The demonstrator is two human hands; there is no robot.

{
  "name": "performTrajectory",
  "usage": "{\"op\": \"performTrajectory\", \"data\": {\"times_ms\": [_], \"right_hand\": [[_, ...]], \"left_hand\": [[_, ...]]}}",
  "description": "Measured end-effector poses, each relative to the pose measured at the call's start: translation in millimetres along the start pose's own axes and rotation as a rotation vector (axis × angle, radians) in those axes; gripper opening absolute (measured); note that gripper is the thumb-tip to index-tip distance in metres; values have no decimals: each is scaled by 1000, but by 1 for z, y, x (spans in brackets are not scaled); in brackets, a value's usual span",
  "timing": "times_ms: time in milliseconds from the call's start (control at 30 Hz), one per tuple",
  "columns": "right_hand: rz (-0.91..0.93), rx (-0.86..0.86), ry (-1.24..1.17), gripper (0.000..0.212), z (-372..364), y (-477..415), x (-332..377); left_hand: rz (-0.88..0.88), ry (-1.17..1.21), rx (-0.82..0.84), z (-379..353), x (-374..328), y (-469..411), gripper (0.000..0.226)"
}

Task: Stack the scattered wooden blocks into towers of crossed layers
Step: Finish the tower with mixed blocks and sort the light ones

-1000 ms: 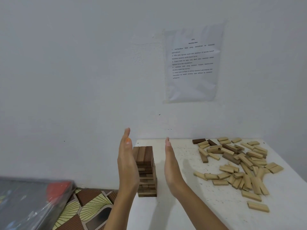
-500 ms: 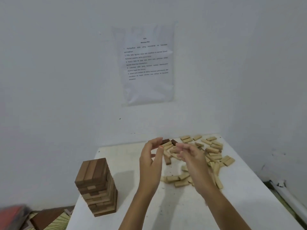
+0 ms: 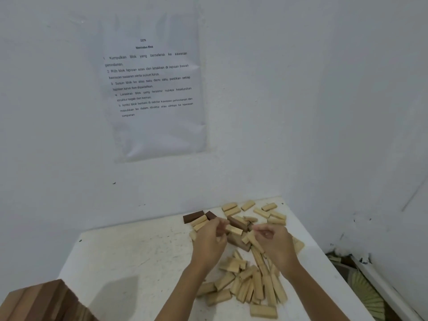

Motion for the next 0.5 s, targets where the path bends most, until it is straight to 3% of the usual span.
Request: {"op": "performTrajectory", "data": {"times_ms": [133,333,500], "right_hand": [[43,27,169,17,-19,-33,-1],[126,33,449,33,-39,-61,0],[130,12,572,16,-43,-62,2]], "left_hand": [[-13,-166,104,-14,20,-22,44],[-138,-435,152,-19,33,-34,39],[-195,-501,114,-16,35,-33,35]]}}
Point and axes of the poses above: each hand's wrist, its own y-axis away from the middle knuckle, its own z-axis out of the back of the hand, x = y × z, the point moved 4 cm from there along -y, towards the middle knuckle, and after that the axes turned 7 degrees about -z, right-handed, at the moved point
